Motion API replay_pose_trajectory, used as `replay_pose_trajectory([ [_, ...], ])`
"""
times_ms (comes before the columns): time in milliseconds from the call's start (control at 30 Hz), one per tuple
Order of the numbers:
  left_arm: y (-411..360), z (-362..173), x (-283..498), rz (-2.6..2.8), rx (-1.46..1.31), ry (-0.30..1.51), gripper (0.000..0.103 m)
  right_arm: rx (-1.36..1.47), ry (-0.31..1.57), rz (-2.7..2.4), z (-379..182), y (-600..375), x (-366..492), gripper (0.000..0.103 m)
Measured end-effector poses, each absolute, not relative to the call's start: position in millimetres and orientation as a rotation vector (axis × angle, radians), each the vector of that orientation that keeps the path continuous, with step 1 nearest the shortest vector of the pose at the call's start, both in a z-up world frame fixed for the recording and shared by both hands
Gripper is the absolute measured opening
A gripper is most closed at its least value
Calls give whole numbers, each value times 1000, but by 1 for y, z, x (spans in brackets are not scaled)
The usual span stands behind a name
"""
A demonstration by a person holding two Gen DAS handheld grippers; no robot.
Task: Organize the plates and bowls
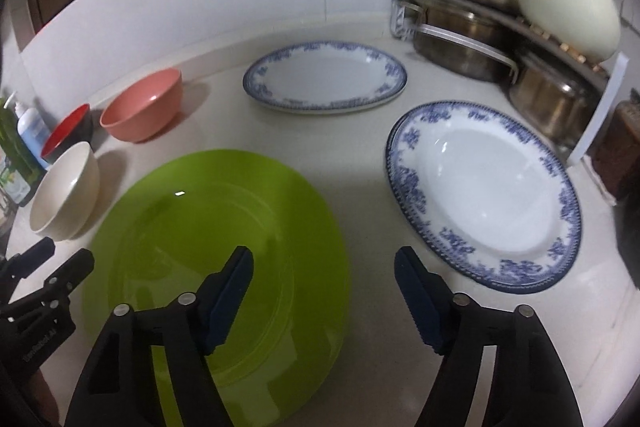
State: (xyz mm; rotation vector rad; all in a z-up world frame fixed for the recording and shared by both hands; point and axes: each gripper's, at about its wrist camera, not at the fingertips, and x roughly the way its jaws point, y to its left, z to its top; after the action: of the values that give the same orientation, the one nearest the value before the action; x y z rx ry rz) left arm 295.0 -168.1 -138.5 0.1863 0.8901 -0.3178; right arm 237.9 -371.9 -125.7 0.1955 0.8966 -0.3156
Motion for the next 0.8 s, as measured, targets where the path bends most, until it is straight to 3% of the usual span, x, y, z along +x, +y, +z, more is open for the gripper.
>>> replay_pose_trajectory([
  [133,-173,-145,300,-337,185,928,55,204,924,-300,-132,-375,244,67],
  [800,-184,-153,309,-382,165,981,42,252,992,-249,-146,-384,259,47],
])
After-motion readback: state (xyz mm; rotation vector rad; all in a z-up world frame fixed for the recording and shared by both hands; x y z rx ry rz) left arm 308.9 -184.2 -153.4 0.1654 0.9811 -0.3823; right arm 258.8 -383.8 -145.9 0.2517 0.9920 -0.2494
